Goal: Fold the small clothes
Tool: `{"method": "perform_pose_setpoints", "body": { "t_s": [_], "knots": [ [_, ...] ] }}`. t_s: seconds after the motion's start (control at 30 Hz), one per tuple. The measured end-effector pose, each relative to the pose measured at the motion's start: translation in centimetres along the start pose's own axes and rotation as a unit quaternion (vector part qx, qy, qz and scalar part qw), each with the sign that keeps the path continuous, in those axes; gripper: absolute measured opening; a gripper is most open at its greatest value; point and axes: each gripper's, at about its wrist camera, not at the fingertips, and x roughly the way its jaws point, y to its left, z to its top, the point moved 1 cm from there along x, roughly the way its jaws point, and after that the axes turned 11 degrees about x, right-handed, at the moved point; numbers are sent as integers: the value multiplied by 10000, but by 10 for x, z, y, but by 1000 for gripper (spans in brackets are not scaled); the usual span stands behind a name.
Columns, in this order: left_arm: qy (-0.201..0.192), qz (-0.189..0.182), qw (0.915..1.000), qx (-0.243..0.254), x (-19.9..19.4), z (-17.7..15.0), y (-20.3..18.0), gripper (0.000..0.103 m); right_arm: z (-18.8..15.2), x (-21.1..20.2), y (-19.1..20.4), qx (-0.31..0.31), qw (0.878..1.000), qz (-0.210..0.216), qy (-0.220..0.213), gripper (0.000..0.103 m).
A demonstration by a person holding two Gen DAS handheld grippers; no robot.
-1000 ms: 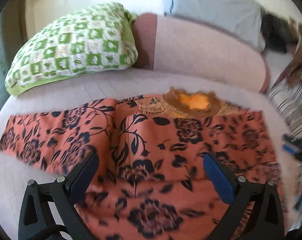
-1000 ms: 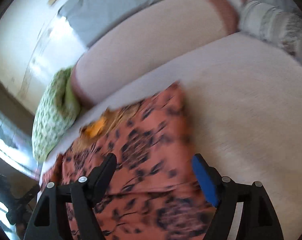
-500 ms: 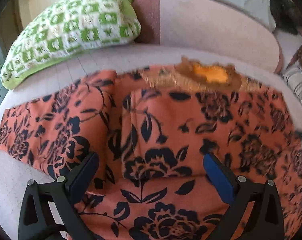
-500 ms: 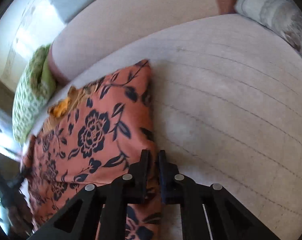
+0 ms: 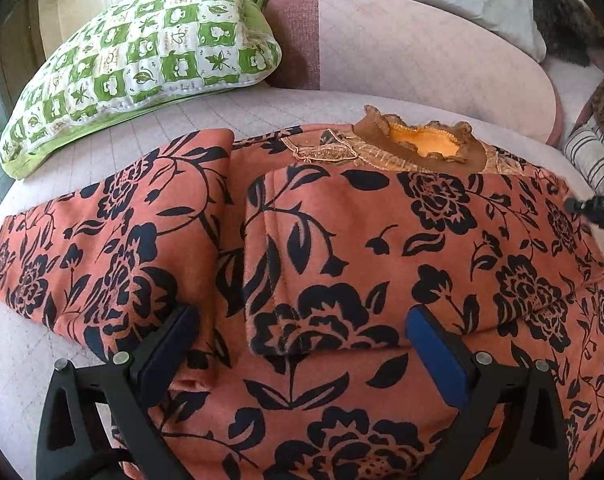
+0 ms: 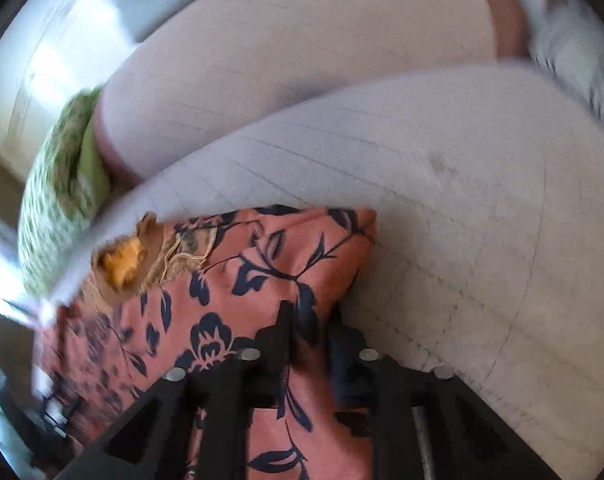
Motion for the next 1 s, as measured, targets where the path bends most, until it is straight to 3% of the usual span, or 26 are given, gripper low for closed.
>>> {"method": "perform_pose_setpoints", "body": {
  "t_s": [0.07, 0.13, 0.23, 0.3, 0.37, 0.4, 0.43, 0.47, 0.5, 0.53, 0.63, 0.67, 0.7, 0.77, 0.87, 1.0],
  "knots": [
    [10, 46, 10000, 49, 0, 0, -2, 103, 4, 0, -15, 419, 9988, 234, 42, 16],
    [2, 30, 10000, 47, -1, 0, -1, 103, 2, -14, -11, 274, 9995, 35, -154, 26],
    [-2, 6, 10000, 38, -2, 0, -1, 103, -12, -43, -12, 452, 9988, 34, -202, 27],
    [3, 20, 10000, 48, -1, 0, -2, 103, -33, -63, 4, 214, 9989, 418, -65, 27],
    [9, 23, 10000, 48, -1, 0, -2, 103, -52, -70, 10, 86, 9938, 1092, 212, 27],
    [-1, 10, 10000, 41, -1, 0, -2, 103, -59, -60, 8, 92, 9932, 1091, 386, 28],
    [-27, -37, 10000, 23, -2, 0, 0, 103, -62, -44, -9, 342, 9961, 606, 546, 26],
    [-103, -136, 9999, -17, -6, 0, 2, 103, -64, -36, -34, 978, 9909, 681, 623, 6],
    [-210, -290, 9993, -66, -13, -1, 6, 103, -65, -44, -48, 1483, 9839, 851, 523, 5],
    [-338, -369, 9986, -158, -25, -2, 13, 103, -66, -57, -44, 1487, 9842, 878, 382, 12],
    [-787, -391, 9944, -584, -69, -6, 45, 103, -82, -98, -6, 476, 9930, 1075, -55, 24],
    [-901, -380, 9919, -814, -82, -10, 59, 103, -90, -102, 4, 162, 9940, 1076, -74, 45],
    [-1028, -405, 9868, -1186, -98, -18, 83, 103, -96, -101, 7, 58, 9956, 934, -58, 78],
    [-1170, -429, 9761, -1779, -117, -34, 123, 103, -107, -97, 0, 120, 9990, 409, -133, 82],
    [-1277, -526, 9463, -2922, -123, -63, 206, 103, -136, -109, -2, 0, 9961, 837, -264, 82],
    [-1061, -656, 8715, -4743, -86, -107, 310, 102, -176, -114, 6, -217, 9945, 955, -365, 82]
  ]
}}
